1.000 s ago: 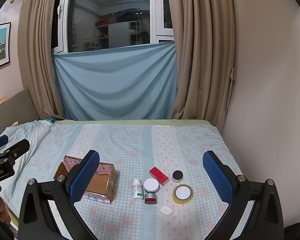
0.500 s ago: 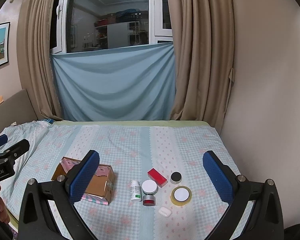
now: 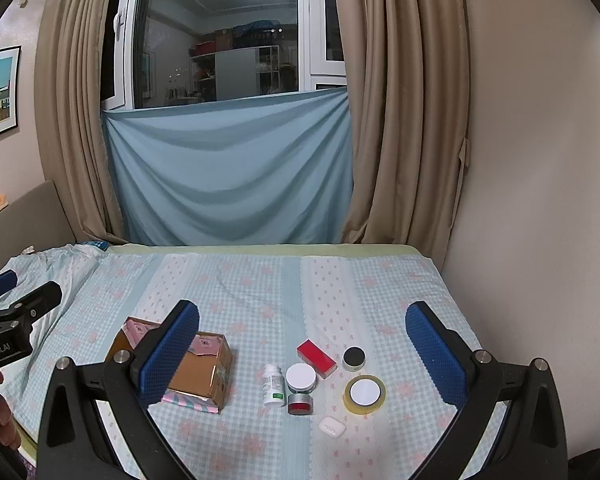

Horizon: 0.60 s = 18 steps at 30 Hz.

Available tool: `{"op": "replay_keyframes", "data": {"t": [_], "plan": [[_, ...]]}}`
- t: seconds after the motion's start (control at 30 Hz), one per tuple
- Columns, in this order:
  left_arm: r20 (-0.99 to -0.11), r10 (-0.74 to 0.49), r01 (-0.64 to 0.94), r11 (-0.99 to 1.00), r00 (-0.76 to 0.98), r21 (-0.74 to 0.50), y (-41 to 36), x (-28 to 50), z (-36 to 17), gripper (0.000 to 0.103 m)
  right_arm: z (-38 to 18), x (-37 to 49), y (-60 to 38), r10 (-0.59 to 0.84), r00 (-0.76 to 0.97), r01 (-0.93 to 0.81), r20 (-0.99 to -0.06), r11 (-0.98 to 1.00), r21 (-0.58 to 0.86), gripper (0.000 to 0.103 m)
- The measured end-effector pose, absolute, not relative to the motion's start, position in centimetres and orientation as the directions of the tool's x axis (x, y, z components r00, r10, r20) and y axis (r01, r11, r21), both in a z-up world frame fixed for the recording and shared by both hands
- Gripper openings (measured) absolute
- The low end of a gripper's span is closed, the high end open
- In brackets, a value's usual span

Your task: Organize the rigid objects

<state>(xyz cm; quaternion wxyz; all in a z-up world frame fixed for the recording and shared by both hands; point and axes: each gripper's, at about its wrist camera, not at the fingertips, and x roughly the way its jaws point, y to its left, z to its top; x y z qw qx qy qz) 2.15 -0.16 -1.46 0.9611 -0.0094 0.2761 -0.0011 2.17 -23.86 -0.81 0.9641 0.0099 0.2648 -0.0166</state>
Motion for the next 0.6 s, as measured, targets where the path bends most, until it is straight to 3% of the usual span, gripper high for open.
{"op": "replay_keyframes", "data": {"t": [0.6], "plan": [[-0.539,0.002,-0.006,1.0,0.842,-0.006,-1.2,3.7,-1.5,0.103,-1.2,2.6,-23.9,-0.04,0.864,0.05,-0.503,0.999,0.007,0.103]]}}
